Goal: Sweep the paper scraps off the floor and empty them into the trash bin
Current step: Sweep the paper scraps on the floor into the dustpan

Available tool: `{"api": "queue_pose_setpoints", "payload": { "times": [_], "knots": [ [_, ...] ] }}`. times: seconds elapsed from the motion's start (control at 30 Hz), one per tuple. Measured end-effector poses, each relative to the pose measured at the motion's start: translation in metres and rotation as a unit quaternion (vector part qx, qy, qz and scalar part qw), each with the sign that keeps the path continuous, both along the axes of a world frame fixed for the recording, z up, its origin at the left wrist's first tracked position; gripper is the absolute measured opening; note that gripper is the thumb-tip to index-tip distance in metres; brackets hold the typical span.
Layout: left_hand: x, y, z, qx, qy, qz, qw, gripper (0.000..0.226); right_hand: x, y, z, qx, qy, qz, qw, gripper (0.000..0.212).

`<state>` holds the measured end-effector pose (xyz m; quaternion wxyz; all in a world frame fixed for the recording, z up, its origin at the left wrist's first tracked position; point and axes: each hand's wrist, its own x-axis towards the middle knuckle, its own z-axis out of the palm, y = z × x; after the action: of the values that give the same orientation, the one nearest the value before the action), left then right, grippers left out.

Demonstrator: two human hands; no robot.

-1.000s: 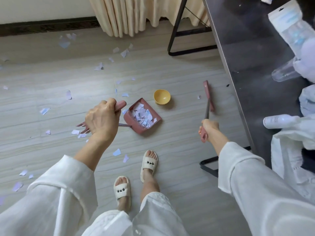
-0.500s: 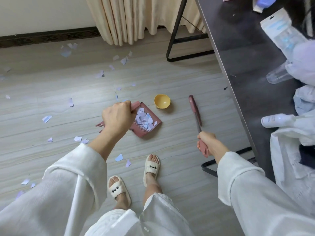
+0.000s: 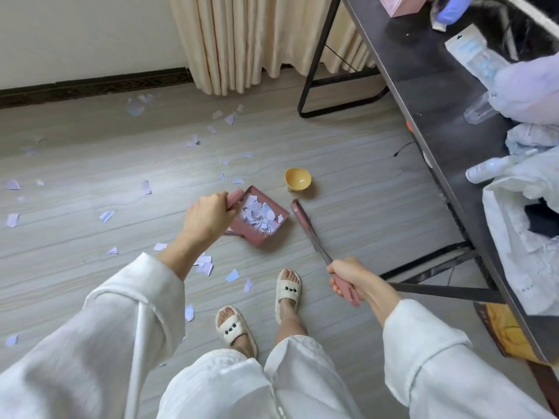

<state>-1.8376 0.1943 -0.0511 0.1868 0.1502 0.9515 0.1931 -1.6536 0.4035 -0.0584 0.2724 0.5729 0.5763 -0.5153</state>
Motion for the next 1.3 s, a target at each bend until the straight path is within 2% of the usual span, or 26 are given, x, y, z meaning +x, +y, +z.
{"api": "queue_pose_setpoints", "payload": {
  "times": [0.13,0.3,0.5,0.63,0.83,1.0,1.3],
  "knots": [
    [0.007,-0.033,0.007,-0.026,0.057,0.029,0.998,0.031,-0.021,-0.037,0.007,-0.032,0.015,0.031,0.999,0.025],
    [0.011,-0.068,0.005,-0.056,0.059,0.093,0.992,0.028,-0.049,-0.050,0.018,-0.079,0.000,0.026,0.997,0.031],
    [0.012,-0.102,0.006,-0.076,0.068,0.162,0.982,0.025,-0.065,-0.069,0.013,-0.028,0.059,0.042,0.997,0.024],
    [0.011,-0.131,0.007,-0.084,0.084,0.203,0.972,0.029,-0.077,-0.088,0.002,-0.026,0.066,0.056,0.996,0.021],
    [0.001,-0.165,0.012,-0.079,0.088,0.254,0.960,0.031,-0.095,-0.136,-0.003,-0.109,0.017,0.107,0.988,0.016],
    [-0.018,-0.177,0.017,-0.072,0.088,0.276,0.954,0.032,-0.137,-0.133,0.015,-0.189,-0.016,0.085,0.978,0.032],
    [-0.081,-0.162,0.017,-0.045,0.094,0.316,0.943,0.031,-0.233,-0.094,0.008,-0.072,0.077,0.067,0.992,0.023]
  ]
}}
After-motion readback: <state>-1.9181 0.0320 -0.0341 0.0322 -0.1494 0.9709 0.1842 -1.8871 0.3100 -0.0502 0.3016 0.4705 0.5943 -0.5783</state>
